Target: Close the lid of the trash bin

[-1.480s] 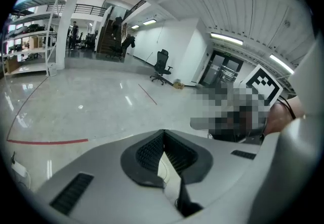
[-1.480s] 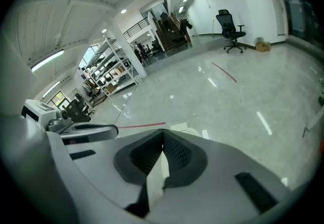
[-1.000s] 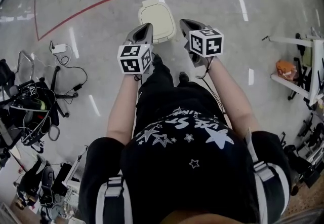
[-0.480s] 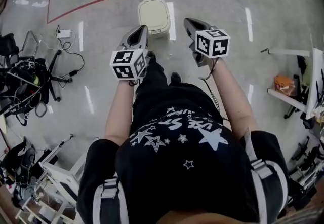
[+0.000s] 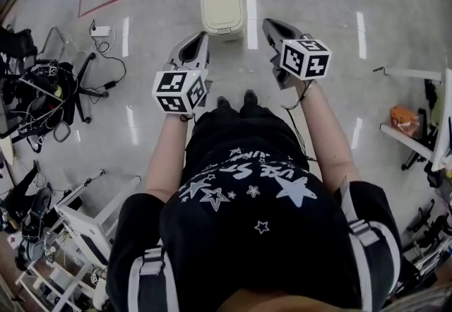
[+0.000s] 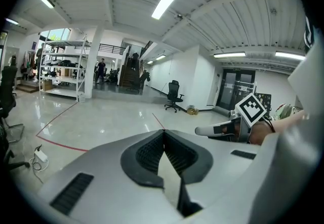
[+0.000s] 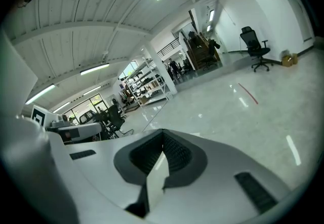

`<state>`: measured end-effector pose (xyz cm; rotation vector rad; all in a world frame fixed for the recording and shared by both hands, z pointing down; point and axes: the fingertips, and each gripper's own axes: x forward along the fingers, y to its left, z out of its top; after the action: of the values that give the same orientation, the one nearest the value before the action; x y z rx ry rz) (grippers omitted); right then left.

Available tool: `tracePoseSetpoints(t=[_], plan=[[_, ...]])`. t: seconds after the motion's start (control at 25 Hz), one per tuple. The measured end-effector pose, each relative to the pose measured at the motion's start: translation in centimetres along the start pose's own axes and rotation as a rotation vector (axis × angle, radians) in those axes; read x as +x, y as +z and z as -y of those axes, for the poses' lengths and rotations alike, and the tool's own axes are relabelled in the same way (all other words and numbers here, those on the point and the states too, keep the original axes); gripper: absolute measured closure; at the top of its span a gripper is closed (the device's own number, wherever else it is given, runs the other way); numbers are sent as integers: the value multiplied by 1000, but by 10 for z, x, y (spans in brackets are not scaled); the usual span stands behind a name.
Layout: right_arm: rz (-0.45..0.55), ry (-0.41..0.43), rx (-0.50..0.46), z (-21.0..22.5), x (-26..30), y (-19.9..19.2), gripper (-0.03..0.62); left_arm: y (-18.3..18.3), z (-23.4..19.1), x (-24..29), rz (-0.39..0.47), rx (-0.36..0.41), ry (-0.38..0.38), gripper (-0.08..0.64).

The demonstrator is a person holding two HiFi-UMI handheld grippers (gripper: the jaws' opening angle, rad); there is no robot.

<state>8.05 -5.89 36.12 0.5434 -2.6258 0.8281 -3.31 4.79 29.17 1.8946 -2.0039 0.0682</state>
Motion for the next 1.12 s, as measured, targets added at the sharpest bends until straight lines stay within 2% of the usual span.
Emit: tracePoseSetpoints(t=[0.16,0.4,0.84,1.12], plan=[[12,18,-11,-11,-2,-4,586,1,12,1,7,4,-36,548],[-24,28,-66,-33,-3,-27,586,-10,13,-12,6,-3,-68,549],[19,-24,-93,-98,-29,-55,586,-26,-1,-85,30,-22,-105,548],[62,-51,-106,-136,-66,-76,586,-27,9,-133,66,9,-133,548]])
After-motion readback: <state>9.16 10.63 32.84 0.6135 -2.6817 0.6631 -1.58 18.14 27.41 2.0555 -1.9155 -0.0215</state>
